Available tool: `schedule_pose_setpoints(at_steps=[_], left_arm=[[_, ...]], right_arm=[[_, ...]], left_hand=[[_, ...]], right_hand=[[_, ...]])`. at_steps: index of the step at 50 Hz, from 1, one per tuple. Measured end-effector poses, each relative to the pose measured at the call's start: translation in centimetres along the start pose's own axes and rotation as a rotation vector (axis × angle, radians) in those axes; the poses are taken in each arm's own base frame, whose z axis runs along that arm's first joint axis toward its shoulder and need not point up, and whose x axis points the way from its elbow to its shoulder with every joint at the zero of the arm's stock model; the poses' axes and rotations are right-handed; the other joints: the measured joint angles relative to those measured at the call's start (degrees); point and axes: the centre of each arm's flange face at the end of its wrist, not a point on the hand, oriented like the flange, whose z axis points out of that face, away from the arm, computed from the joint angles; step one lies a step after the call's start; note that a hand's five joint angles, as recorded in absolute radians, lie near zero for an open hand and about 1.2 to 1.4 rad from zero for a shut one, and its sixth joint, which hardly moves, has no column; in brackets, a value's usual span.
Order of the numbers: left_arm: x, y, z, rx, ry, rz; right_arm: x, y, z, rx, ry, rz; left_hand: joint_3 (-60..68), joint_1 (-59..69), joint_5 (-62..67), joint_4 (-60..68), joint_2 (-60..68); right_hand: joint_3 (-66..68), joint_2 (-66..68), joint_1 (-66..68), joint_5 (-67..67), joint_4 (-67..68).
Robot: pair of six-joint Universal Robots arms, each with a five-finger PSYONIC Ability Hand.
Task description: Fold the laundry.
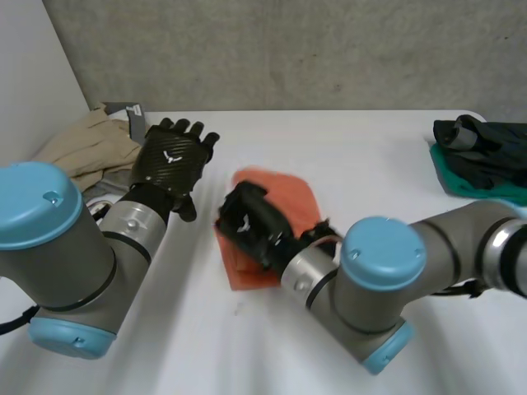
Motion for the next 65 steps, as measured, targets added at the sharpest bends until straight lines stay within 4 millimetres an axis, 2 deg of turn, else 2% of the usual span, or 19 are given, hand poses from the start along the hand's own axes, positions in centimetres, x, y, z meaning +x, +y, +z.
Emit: schedule_pose_setpoints(at_steps=[1,2,3,6,9,10,14,17,20,24,27,28,34,42,48,52,56,61,65], left_arm=[[-0.1,0.1,0.0,-0.003,-0.003,-0.005],[-0.3,0.2,0.2,-0.006,-0.009,-0.017],[-0.3,0.2,0.2,-0.007,-0.011,-0.022],[-0.6,0.2,0.6,-0.004,-0.021,-0.057],[-0.8,-0.1,1.0,0.008,-0.028,-0.088],[-0.9,-0.4,1.3,0.020,-0.032,-0.114],[-0.6,-1.1,2.0,0.039,-0.027,-0.167],[0.8,-1.8,2.5,0.042,0.015,-0.216],[2.9,-2.1,3.0,0.025,0.073,-0.253],[5.7,-1.4,3.8,-0.043,0.134,-0.275],[7.1,-0.1,4.4,-0.117,0.147,-0.272],[7.9,1.1,4.8,-0.181,0.138,-0.263],[8.9,4.5,4.3,-0.369,0.063,-0.200],[9.4,6.0,2.1,-0.473,0.051,-0.146],[8.5,3.3,1.3,-0.412,0.056,-0.161],[7.0,0.2,1.4,-0.319,0.052,-0.190],[5.5,-1.9,1.6,-0.246,0.049,-0.213],[3.0,-4.1,2.2,-0.148,0.068,-0.244],[2.3,-4.6,2.7,-0.108,0.126,-0.259]], right_arm=[[-0.5,-0.1,-0.1,0.007,-0.019,0.010],[-1.0,-0.1,-0.2,0.007,-0.042,0.032],[-1.1,-0.1,-0.2,0.004,-0.047,0.043],[-0.4,0.2,-0.5,-0.033,-0.030,0.145],[1.7,0.9,-0.7,-0.069,0.026,0.265],[3.8,1.4,-1.0,-0.090,0.084,0.376],[8.2,2.6,-1.9,-0.114,0.192,0.621],[10.8,3.6,-2.6,-0.135,0.237,0.810],[12.0,4.7,-2.8,-0.177,0.236,0.930],[11.8,6.3,-2.5,-0.254,0.194,1.008],[11.1,7.5,-1.9,-0.313,0.148,1.039],[10.3,8.3,-1.4,-0.349,0.110,1.054],[7.4,10.2,-0.3,-0.425,-0.008,1.078],[5.0,11.3,-0.2,-0.509,-0.083,0.946],[7.3,10.3,-0.9,-0.528,-0.022,0.772],[9.4,8.8,-1.6,-0.484,0.051,0.694],[10.2,7.6,-2.3,-0.427,0.109,0.653],[9.5,6.2,-3.8,-0.336,0.178,0.606],[7.1,5.5,-4.7,-0.302,0.159,0.595]], left_hand=[[0.0,0.0,0.0,0.0,0.0],[0.0,0.0,0.0,0.0,0.0],[0.0,0.0,0.0,0.0,0.0],[0.0,0.0,0.0,0.0,0.0],[0.0,0.0,0.0,0.0,0.0],[0.0,0.0,0.0,0.0,0.0],[0.0,0.0,0.0,0.0,0.0],[0.0,0.0,0.0,0.0,0.0],[0.0,0.0,0.0,0.0,0.0],[0.0,0.0,0.0,0.0,0.0],[0.0,0.0,0.0,0.0,0.0],[0.0,0.0,0.0,0.0,0.0],[0.0,0.0,0.0,0.0,0.0],[0.0,0.0,0.0,0.0,0.0],[0.0,0.0,0.0,0.0,0.0],[0.0,0.0,-0.1,0.0,0.0],[0.0,0.0,-0.1,0.0,0.0],[0.0,0.0,-0.1,0.0,0.0],[0.0,0.0,-0.1,0.0,0.0]], right_hand=[[-5.7,-5.2,-4.1,-4.6,-4.7],[-19.0,-19.0,-17.3,-18.3,-18.0],[-22.4,-23.6,-21.9,-23.0,-22.5],[-46.1,-46.0,-43.9,-46.8,-46.5],[-50.0,-49.0,-45.5,-49.4,-50.3],[-50.1,-49.0,-45.5,-49.4,-50.6],[-50.1,-49.0,-45.5,-49.4,-50.6],[-50.1,-49.0,-45.5,-49.4,-50.6],[-50.1,-49.0,-45.5,-49.4,-50.6],[-50.1,-49.0,-45.5,-49.4,-50.6],[-50.1,-49.0,-45.5,-49.4,-50.6],[-50.1,-49.0,-45.5,-49.4,-50.6],[-50.1,-49.0,-45.5,-49.4,-50.6],[-50.2,-49.0,-45.5,-49.4,-50.6],[-50.2,-49.0,-45.5,-49.4,-50.6],[-50.2,-49.0,-45.5,-49.4,-50.6],[-50.2,-49.0,-45.5,-49.4,-50.6],[-50.1,-49.0,-45.5,-49.4,-50.6],[-50.2,-49.0,-45.5,-49.4,-50.6]])
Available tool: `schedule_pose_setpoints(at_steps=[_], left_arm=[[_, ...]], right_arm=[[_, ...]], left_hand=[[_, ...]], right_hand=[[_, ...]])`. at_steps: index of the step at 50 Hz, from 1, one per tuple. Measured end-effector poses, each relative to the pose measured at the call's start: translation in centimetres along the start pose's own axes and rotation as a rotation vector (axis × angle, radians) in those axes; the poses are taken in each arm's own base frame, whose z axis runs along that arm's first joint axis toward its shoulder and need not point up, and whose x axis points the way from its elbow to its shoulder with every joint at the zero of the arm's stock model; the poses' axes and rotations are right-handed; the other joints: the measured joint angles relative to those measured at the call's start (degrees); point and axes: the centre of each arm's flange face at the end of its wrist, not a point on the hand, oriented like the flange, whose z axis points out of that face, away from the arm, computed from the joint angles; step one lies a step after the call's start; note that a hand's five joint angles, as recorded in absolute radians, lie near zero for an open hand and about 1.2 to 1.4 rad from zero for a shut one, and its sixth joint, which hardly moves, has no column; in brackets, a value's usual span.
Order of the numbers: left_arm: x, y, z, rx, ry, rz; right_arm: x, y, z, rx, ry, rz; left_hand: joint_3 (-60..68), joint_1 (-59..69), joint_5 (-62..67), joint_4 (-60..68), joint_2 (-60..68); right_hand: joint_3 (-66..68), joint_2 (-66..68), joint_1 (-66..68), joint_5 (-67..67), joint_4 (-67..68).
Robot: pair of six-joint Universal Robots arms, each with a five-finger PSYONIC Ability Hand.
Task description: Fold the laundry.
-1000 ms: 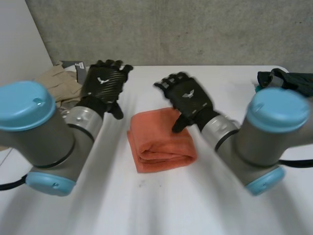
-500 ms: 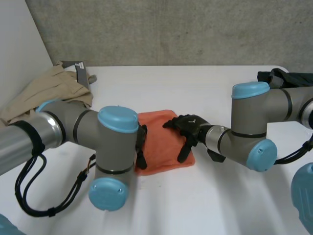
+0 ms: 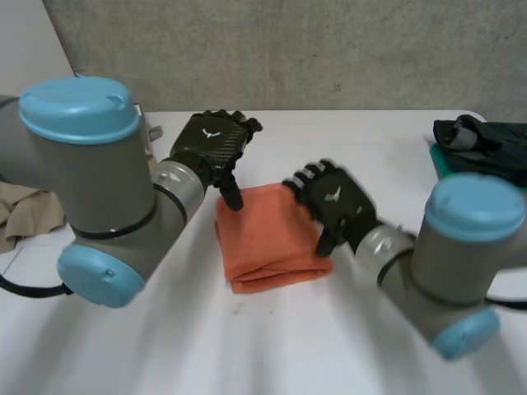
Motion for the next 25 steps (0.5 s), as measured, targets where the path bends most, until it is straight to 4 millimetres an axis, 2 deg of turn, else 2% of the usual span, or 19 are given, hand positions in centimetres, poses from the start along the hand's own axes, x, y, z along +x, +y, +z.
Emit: schedule_pose_setpoints(at_steps=[4,9,14,16,25], left_arm=[[-0.4,-0.2,0.4,0.019,0.086,-0.012],[-0.5,0.0,0.5,0.019,0.126,-0.018],[-0.4,0.3,0.6,0.012,0.132,-0.018],[-0.3,0.4,0.6,0.009,0.132,-0.018],[0.0,0.5,0.5,0.004,0.134,-0.018]], right_arm=[[-3.7,2.1,-1.3,0.006,-0.067,-0.017],[-5.8,4.2,-1.0,0.006,-0.103,-0.038],[-6.4,5.4,0.2,0.025,-0.100,-0.079],[-6.4,5.7,0.9,0.037,-0.092,-0.101],[-5.9,5.8,2.3,0.063,-0.072,-0.133]], left_hand=[[0.0,0.0,0.0,0.0,0.0],[0.0,0.0,0.0,0.0,0.0],[0.0,0.0,0.0,0.0,0.0],[0.0,0.0,0.0,0.0,0.0],[0.0,0.0,0.0,0.0,0.0]], right_hand=[[0.0,0.0,0.0,0.0,0.0],[0.0,0.0,0.0,0.0,0.0],[1.1,0.4,0.2,1.0,1.5],[5.4,4.9,3.6,5.1,5.8],[12.6,11.4,11.4,5.4,12.9]])
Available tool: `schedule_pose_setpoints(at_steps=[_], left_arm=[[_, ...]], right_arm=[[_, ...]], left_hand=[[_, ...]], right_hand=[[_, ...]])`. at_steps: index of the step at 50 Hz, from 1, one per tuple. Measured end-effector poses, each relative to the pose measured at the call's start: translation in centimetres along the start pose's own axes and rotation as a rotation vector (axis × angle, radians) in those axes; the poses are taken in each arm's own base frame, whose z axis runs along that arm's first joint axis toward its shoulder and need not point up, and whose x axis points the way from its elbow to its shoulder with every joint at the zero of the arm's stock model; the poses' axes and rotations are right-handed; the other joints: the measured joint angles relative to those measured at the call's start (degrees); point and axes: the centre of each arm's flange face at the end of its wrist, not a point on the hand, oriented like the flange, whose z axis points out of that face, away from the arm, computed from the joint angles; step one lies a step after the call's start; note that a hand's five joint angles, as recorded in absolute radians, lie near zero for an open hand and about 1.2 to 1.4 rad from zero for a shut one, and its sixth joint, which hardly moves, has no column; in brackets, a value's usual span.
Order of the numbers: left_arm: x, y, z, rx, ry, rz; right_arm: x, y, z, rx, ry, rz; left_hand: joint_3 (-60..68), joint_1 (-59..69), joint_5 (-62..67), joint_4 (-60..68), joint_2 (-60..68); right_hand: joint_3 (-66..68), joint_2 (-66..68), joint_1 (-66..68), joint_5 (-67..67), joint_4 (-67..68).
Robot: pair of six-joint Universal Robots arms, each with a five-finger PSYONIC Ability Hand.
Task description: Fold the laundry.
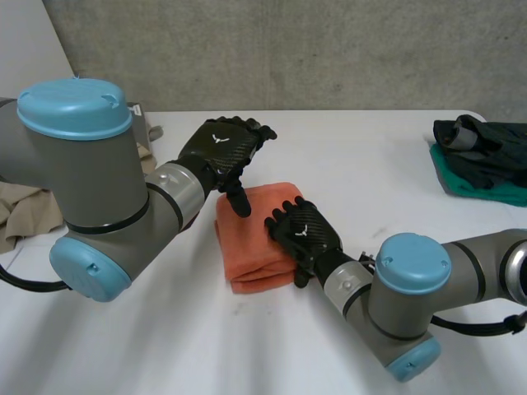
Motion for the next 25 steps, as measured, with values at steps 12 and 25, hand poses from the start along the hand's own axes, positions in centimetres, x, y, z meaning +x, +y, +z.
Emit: schedule_pose_setpoints(at_steps=[12,25], left_arm=[[0.2,0.2,-0.3,-0.007,0.005,0.002],[0.2,-0.1,-0.5,0.002,0.008,0.003]], right_arm=[[0.7,-0.2,2.0,0.030,0.020,0.003],[4.3,-2.7,3.4,0.118,0.104,0.017]], left_hand=[[0.0,0.0,0.0,0.0,0.0],[0.0,0.0,0.0,0.0,0.0]], right_hand=[[3.3,3.7,3.1,8.8,3.3],[41.4,41.7,33.1,44.1,43.6]])
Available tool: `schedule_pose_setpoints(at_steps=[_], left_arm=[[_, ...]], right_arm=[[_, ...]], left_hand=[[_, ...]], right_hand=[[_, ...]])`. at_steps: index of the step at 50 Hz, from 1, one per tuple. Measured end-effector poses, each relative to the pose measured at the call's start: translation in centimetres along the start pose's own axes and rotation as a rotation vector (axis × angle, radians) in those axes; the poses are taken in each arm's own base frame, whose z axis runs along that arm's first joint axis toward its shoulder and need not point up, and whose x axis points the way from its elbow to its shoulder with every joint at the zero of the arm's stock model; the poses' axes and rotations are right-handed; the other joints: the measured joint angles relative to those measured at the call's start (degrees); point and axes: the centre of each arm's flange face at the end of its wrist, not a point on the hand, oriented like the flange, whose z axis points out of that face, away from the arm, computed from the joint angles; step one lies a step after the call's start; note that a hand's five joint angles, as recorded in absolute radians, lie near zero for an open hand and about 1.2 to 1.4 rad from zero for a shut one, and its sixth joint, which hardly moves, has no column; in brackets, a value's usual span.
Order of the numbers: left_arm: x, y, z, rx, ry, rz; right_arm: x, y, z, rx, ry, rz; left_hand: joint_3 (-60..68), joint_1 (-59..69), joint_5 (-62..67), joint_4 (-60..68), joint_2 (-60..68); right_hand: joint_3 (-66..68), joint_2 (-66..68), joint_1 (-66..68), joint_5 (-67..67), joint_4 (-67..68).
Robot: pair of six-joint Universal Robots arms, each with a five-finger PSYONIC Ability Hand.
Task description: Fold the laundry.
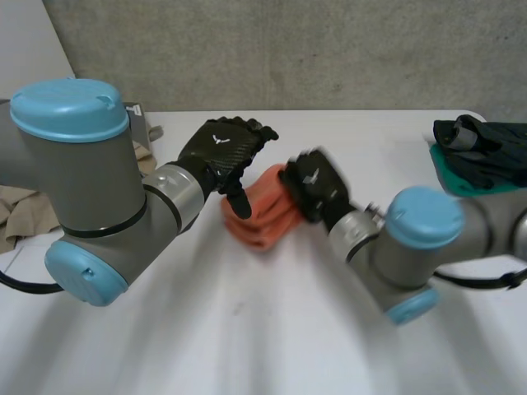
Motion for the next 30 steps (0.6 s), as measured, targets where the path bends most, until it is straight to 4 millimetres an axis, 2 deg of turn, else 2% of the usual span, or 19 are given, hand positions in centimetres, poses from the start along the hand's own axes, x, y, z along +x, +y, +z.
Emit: schedule_pose_setpoints(at_steps=[5,6,8,9,10,11,12,14,15,16,19,20,22,24,25,26,30], left_arm=[[0.1,-0.9,-0.2,0.030,0.004,0.004],[0.2,-1.3,-0.2,0.042,0.005,0.006],[0.2,-1.6,-0.3,0.052,0.007,0.006],[0.4,-2.1,-0.3,0.067,0.010,0.008],[0.5,-2.3,-0.3,0.075,0.013,0.009],[0.6,-2.5,-0.3,0.081,0.015,0.009],[0.7,-2.8,-0.4,0.090,0.018,0.010],[1.0,-3.1,-0.4,0.100,0.024,0.011],[1.2,-3.3,-0.5,0.106,0.030,0.013],[1.4,-3.4,-0.5,0.110,0.034,0.014],[2.1,-3.6,-0.7,0.117,0.051,0.018],[2.2,-3.6,-0.7,0.118,0.052,0.018],[2.6,-3.7,-0.8,0.121,0.063,0.021],[2.8,-3.7,-0.8,0.121,0.067,0.022],[2.9,-3.7,-0.9,0.122,0.070,0.023],[3.0,-3.7,-0.9,0.122,0.071,0.023],[3.1,-3.6,-0.9,0.120,0.075,0.023]], right_arm=[[6.5,-2.4,0.5,0.074,0.136,-0.002],[8.4,-3.0,0.7,0.096,0.173,-0.008],[10.1,-3.4,0.8,0.116,0.204,-0.014],[12.9,-4.0,1.0,0.151,0.252,-0.024],[14.4,-4.3,1.1,0.170,0.277,-0.028],[15.1,-4.4,1.1,0.178,0.287,-0.030],[17.4,-4.5,1.2,0.207,0.325,-0.032],[19.8,-4.4,1.3,0.235,0.364,-0.032],[22.2,-4.0,1.4,0.261,0.404,-0.029],[23.1,-3.9,1.4,0.270,0.417,-0.028],[29.1,-1.9,1.0,0.333,0.521,-0.021],[29.7,-1.6,0.9,0.339,0.531,-0.021],[33.2,0.4,0.3,0.367,0.591,-0.020],[34.8,1.6,-0.1,0.378,0.618,-0.020],[36.5,3.2,-0.6,0.387,0.646,-0.019],[37.4,4.2,-0.9,0.391,0.660,-0.018],[39.5,8.6,-1.9,0.382,0.685,-0.002]], left_hand=[[0.0,0.0,0.0,0.0,0.0],[0.0,0.0,0.0,0.0,0.0],[0.0,0.0,0.0,0.0,0.0],[0.0,0.0,0.0,0.0,0.0],[0.0,0.0,0.0,0.0,0.0],[0.0,0.0,0.0,0.0,0.0],[0.0,0.0,0.0,0.0,0.0],[0.0,0.0,0.0,0.0,0.0],[0.0,0.0,0.0,0.0,0.0],[0.0,0.0,0.0,0.0,0.0],[0.0,0.0,0.0,0.0,0.0],[0.0,0.0,0.0,0.0,0.0],[0.0,0.0,0.0,0.0,0.0],[0.0,0.0,0.0,0.0,0.0],[0.0,0.0,0.0,0.0,0.0],[0.0,0.0,0.0,0.0,0.0],[0.0,0.0,0.0,0.0,0.0]], right_hand=[[0.0,0.0,0.0,0.0,0.0],[0.0,0.0,0.0,0.0,0.0],[0.2,0.0,0.0,0.0,0.0],[0.6,0.0,0.0,0.0,0.1],[0.6,0.0,0.0,0.0,0.1],[0.6,0.0,0.0,0.0,0.1],[0.6,0.0,0.0,0.0,0.1],[0.6,0.0,0.0,0.0,0.1],[0.6,0.0,0.0,0.0,0.2],[0.6,0.0,0.0,0.0,0.2],[0.6,0.0,0.0,0.0,0.2],[0.6,0.0,0.0,0.0,0.2],[0.9,0.0,0.0,0.0,0.2],[0.9,0.0,0.0,0.0,0.2],[0.9,0.0,0.0,0.0,0.2],[0.9,0.0,0.0,0.0,0.2],[0.9,0.0,0.0,0.0,0.2]])
